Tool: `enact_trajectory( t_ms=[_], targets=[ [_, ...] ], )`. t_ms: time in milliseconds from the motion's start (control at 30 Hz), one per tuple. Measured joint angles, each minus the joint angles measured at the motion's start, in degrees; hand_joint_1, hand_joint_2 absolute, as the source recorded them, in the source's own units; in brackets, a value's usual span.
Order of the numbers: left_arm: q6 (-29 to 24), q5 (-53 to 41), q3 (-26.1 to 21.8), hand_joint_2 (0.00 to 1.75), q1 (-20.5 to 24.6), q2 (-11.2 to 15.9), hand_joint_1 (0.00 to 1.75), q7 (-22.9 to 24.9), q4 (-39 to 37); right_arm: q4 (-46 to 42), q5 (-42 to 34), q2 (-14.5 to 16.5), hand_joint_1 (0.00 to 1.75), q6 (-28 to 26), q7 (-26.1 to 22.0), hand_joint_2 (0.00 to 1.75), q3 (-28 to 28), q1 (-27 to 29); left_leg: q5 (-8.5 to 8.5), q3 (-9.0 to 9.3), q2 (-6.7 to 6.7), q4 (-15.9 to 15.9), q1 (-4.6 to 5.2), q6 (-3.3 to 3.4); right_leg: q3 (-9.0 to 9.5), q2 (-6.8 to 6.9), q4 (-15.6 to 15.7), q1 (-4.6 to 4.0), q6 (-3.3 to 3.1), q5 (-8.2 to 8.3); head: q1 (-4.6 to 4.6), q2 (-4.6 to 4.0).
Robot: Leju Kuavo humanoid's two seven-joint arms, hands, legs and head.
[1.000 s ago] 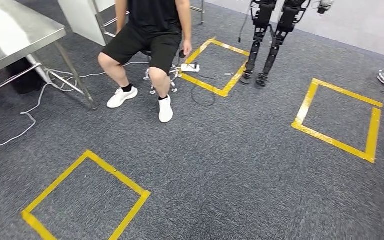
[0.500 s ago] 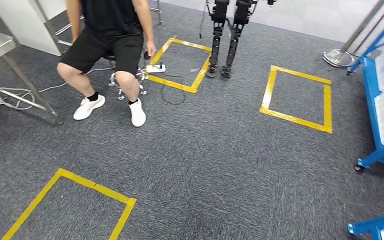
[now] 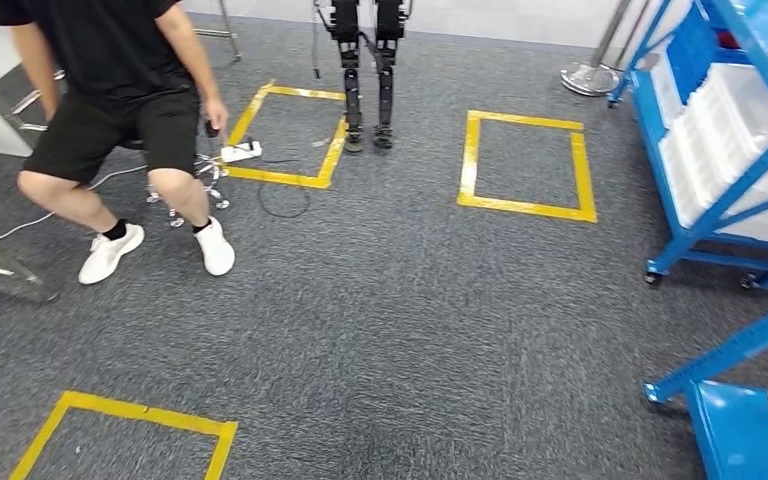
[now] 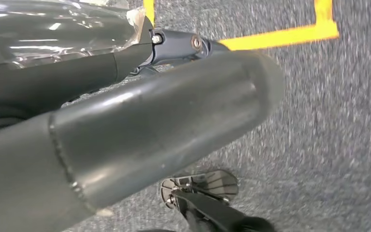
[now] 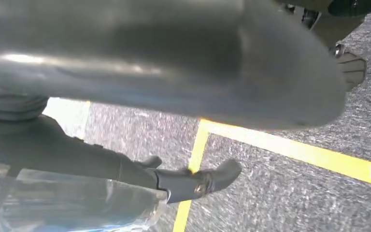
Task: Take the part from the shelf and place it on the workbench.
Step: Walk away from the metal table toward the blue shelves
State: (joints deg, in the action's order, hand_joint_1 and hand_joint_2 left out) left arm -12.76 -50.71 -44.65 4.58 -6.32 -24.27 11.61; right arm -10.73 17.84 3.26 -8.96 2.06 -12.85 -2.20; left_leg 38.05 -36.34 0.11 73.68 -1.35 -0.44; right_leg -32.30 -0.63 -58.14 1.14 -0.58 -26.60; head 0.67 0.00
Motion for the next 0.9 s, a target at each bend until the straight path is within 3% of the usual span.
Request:
enact_trajectory(
  t_ms=[33, 67, 100, 167, 233, 300, 333, 400, 467, 533, 567, 600, 667, 733, 800, 833, 900],
  targets=[
    [0.0, 0.01, -0.02, 0.0, -0.1, 0.0, 0.0, 0.04, -0.01, 0.01, 0.0, -0.01, 0.0, 0.0, -0.01, 0.0, 0.0, 0.08, -0.3, -0.76, -0.2, 1.09, -0.04, -0.04, 0.04, -0.87, -0.03, -0.09, 0.01, 0.0, -0.02, 0.0],
    [0.0, 0.01, -0.03, 0.0, -0.15, 0.0, 0.0, 0.07, -0.01, 0.01, 0.0, -0.02, 0.0, 0.01, -0.01, 0.0, 0.0, 0.16, -1.78, -0.52, -0.31, -0.05, -0.14, -0.07, 0.13, -1.74, -0.07, -0.12, 0.02, -0.01, -0.02, 0.0],
    [0.0, 0.03, -0.03, 0.0, -0.16, 0.01, 0.0, 0.08, -0.01, 0.02, 0.0, -0.02, 0.0, 0.01, -0.01, 0.0, 0.0, 0.21, -4.05, 0.64, -0.69, -3.14, -0.35, -0.1, 0.25, -2.59, -0.14, -0.12, 0.05, -0.02, -0.03, 0.0],
    [0.0, 0.07, -0.05, 0.0, -0.21, 0.01, 0.0, 0.09, -0.01, 0.01, 0.0, -0.02, 0.0, 0.01, -0.01, 0.0, 0.0, 0.16, -7.77, 3.5, -2.98, -10.39, -0.85, -0.1, 0.12, -4.13, -0.54, -0.31, 0.33, -0.15, -0.03, 0.0],
    [0.0, 0.09, -0.07, 0.0, -0.23, 0.01, 0.0, 0.1, -0.02, 0.01, 0.02, -0.01, 0.0, 0.0, -0.03, 0.0, 0.0, 0.04, -8.64, 4.62, -4.34, -13.53, -0.74, 0.24, -0.48, -5.38, -0.79, -0.48, 1.04, -0.14, 0.04, 0.0],
    [0.0, 0.08, -0.07, 0.0, -0.07, -0.02, 0.0, 0.12, -0.02, 0.02, 0.05, -0.01, 0.0, 0.0, 0.01, 0.0, 0.0, 0.19, -8.82, 4.72, -3.18, -13.97, -0.34, 1.17, -1.16, -6.39, -0.66, -0.4, 2.0, 0.11, 0.1, 0.0],
    [0.0, 0.05, -0.07, 0.0, 0.04, -0.04, 0.0, 0.12, -0.01, 0.04, 0.07, -0.02, 0.0, 0.0, 0.04, 0.0, 0.0, 0.31, -9.08, 4.85, -2.54, -14.34, -0.26, 1.76, -1.53, -5.93, -1.0, -0.37, 2.31, 0.0, 0.1, 0.0],
    [0.0, 0.01, -0.08, 0.0, 0.1, -0.05, 0.0, 0.14, -0.01, 0.06, 0.09, -0.01, 0.0, 0.02, 0.08, 0.0, 0.0, 0.35, -9.61, 5.04, -1.02, -15.04, -0.3, 2.75, -3.51, -3.29, -4.71, -0.46, 2.23, -1.98, 0.38, 0.0],
    [0.0, -0.03, -0.09, 0.0, -0.01, 0.02, 0.0, 0.17, -0.01, 0.06, 0.12, 0.05, 0.0, 0.05, 0.08, 0.0, 0.0, 0.25, -9.67, 4.97, 0.67, -15.14, -0.01, 3.09, -7.15, -0.8, -11.91, -0.31, 1.91, -5.32, 0.59, 0.0],
    [0.0, -0.09, -0.09, 0.0, -0.04, 0.07, 0.0, 0.2, -0.01, 0.06, 0.14, 0.07, 0.0, 0.07, 0.14, 0.0, 0.0, 0.3, -9.63, 4.89, 2.27, -15.13, 0.19, 3.07, -9.17, -0.19, -16.29, 0.0, 2.36, -6.65, 0.58, 0.0],
    [0.01, -0.15, -0.09, 0.0, -0.03, 0.07, 0.0, 0.2, -0.01, 0.07, 0.14, 0.07, 0.0, 0.07, 0.21, 0.0, 0.0, 0.37, -9.58, 4.9, 2.97, -15.12, 0.22, 3.01, -8.67, 0.05, -15.61, 0.14, 2.82, -6.15, 0.61, 0.0],
    [0.02, -0.2, -0.09, 0.0, -0.02, 0.06, 0.0, 0.2, -0.02, 0.07, 0.13, 0.06, 0.0, 0.07, 0.3, 0.0, 0.0, 0.43, -9.51, 4.97, 3.61, -15.11, 0.2, 2.89, -6.95, 0.58, -12.59, 0.31, 3.32, -4.97, 0.6, 0.0],
    [0.03, -0.29, -0.09, 0.0, -0.03, 0.08, 0.0, 0.21, -0.02, 0.08, 0.15, 0.1, 0.0, 0.07, 0.45, 0.0, 0.0, 0.34, -9.19, 5.26, 4.89, -15.05, 0.33, 2.37, -2.59, 3.23, -4.74, 0.41, 3.93, -2.38, 0.64, 0.0],
    [0.03, -0.32, -0.09, 0.0, -0.01, 0.13, 0.0, 0.24, -0.01, 0.08, 0.2, 0.2, 0.0, 0.07, 0.49, 0.0, 0.0, 0.11, -8.79, 5.72, 6.04, -15.03, 0.59, 1.54, -0.54, 5.03, -0.92, -0.01, 3.35, -1.06, 0.52, -0.01],
    [0.01, -0.32, -0.09, 0.0, 0.17, 0.1, 0.0, 0.25, 0.0, 0.08, 0.32, 0.23, 0.0, 0.07, 0.46, 0.0, 0.0, 0.08, -8.51, 6.31, 7.13, -15.22, 0.53, 0.77, -0.76, 4.05, -0.77, -0.41, 2.31, -0.83, 0.4, -0.01],
    [0.0, -0.32, -0.09, 0.0, 0.29, 0.07, 0.0, 0.25, 0.01, 0.08, 0.38, 0.19, 0.0, 0.07, 0.44, 0.0, 0.0, 0.15, -8.21, 6.48, 6.77, -15.05, 0.31, 0.39, -0.72, 3.36, -0.65, -0.15, 1.88, -0.75, 0.34, 0.0],
    [-0.05, -0.32, -0.09, 0.0, 0.32, 0.03, 0.0, 0.25, 0.01, 0.08, 0.48, 0.12, 0.0, 0.08, 0.37, 0.0, 0.0, 0.2, -5.99, 5.57, 3.84, -12.24, -0.06, -0.07, -0.33, 2.04, -0.43, 0.31, 0.85, -0.5, 0.18, 0.0]
  ],
)
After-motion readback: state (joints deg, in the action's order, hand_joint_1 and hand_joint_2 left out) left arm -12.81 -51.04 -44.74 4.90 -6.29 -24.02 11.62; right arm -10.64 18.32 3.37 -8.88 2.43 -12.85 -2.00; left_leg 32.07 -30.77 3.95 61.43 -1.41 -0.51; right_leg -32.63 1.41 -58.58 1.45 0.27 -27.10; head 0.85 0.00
